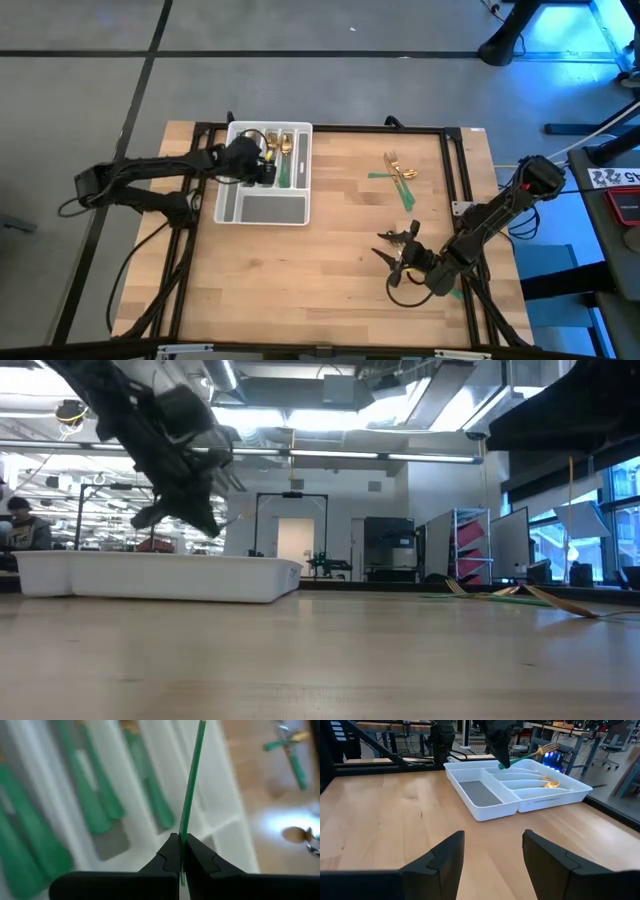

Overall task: Sort silverware
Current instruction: Put the green fork into the white cutlery tray

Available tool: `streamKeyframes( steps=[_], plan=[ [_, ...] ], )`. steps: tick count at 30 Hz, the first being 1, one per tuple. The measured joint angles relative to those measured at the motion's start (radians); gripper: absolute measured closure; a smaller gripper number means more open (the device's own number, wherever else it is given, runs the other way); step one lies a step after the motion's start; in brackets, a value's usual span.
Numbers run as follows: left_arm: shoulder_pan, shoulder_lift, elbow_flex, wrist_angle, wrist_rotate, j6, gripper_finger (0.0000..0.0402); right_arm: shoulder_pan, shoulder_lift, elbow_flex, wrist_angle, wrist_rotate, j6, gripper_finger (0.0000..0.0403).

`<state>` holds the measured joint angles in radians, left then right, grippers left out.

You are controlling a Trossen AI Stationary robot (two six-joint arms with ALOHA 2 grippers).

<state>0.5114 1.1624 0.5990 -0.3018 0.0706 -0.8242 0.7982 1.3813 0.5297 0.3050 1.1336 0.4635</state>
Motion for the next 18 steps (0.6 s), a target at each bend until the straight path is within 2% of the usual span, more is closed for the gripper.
streamKeyframes(
  steps=[4, 10, 18],
  plan=[
    [0.087, 0.069, 0.0, 0.003, 0.056, -0.001, 0.0402, 0.0, 0.004, 0.0, 0.004, 0.0, 0.004, 0.0205],
    [0.138, 0.176, 0.0, 0.01, 0.081, 0.022, 0.0399, 0.0, 0.004, 0.0, 0.016, 0.0, 0.004, 0.0205],
    [0.202, 0.205, 0.0, 0.035, 0.079, 0.042, 0.0378, 0.0, 0.004, 0.0, 0.029, 0.0, 0.004, 0.0205]
  ],
)
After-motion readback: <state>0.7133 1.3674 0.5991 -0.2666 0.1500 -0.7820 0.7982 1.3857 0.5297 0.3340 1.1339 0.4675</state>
